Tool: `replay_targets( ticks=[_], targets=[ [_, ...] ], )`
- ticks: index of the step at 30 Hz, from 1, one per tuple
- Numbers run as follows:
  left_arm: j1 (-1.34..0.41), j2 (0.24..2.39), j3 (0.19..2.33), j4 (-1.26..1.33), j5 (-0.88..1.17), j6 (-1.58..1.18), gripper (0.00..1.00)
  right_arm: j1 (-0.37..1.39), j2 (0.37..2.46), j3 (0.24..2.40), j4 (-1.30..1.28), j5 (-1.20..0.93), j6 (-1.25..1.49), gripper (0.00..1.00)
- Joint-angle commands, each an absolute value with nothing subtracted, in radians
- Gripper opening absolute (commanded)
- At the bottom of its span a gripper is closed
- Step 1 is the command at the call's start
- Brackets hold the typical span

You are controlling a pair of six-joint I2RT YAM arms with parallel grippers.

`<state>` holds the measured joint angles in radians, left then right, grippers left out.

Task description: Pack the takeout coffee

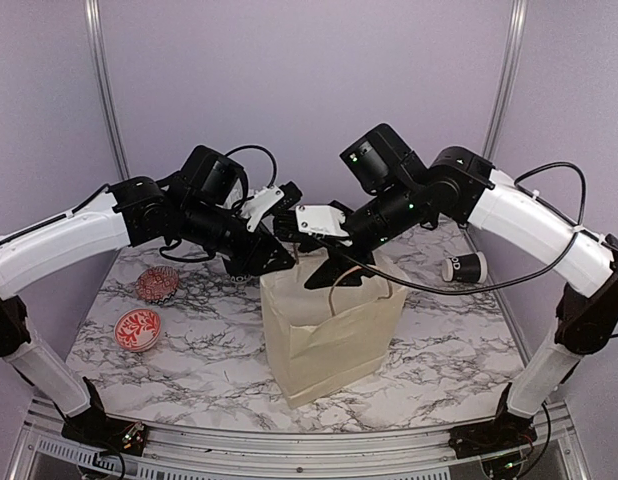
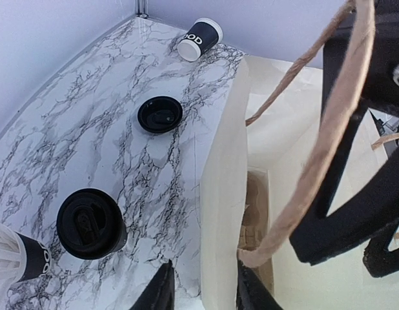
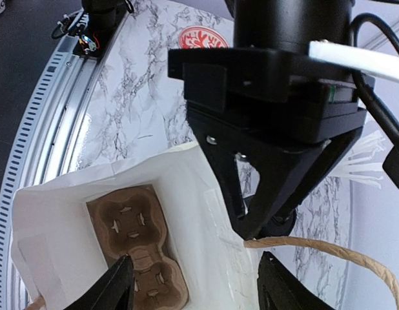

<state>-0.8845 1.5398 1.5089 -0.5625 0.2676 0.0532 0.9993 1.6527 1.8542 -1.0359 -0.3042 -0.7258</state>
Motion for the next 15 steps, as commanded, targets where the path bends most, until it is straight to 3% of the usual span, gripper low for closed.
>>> replay_targets(
  ticks=[1,15],
  targets=[
    [-0.879,1.541,1.549,-0.58,0.241,0.051,0.39,1.009,1.654,1.913,-0.952,-0.185,-0.685,0.62],
    [-0.881,1.416,1.538,-0.547,0.319,0.028,0.58,0.998,1.579,2.014,-0.963,-0.245,-0.669,0.65]
  ],
)
